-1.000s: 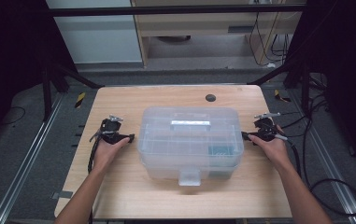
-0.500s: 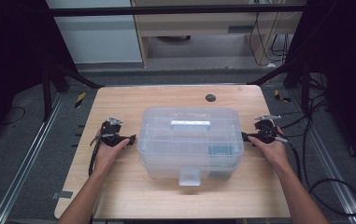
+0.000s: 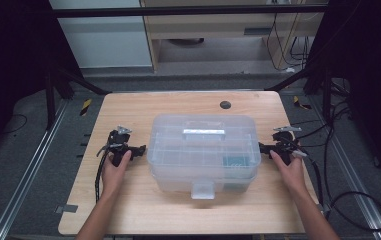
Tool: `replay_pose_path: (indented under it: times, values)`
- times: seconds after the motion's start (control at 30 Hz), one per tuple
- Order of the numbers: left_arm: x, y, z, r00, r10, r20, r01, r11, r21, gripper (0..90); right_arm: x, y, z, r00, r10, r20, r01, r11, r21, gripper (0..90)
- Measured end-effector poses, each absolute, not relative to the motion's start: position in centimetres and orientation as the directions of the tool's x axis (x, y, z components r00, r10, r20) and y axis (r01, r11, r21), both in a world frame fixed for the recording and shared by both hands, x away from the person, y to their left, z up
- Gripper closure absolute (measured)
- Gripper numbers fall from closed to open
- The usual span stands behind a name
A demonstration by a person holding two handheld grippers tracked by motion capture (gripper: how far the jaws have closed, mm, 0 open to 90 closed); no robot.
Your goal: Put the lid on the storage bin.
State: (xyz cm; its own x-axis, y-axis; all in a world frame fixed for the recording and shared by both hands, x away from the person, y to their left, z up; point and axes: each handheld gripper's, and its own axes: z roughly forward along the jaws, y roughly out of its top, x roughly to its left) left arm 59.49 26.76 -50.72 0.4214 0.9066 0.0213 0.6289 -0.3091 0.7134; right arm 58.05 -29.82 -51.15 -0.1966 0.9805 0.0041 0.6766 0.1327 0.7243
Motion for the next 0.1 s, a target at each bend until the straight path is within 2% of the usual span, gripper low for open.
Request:
replay_pose_path:
  times: [0.1]
  values:
    - [59.36, 26.65, -50.73, 0.406, 0.914, 0.016, 0.635, -0.295, 0.714, 0.0, 57.93, -29.2, -51.2, -0.146, 0.989, -0.008, 0.684, 0.107, 0.722, 0.3]
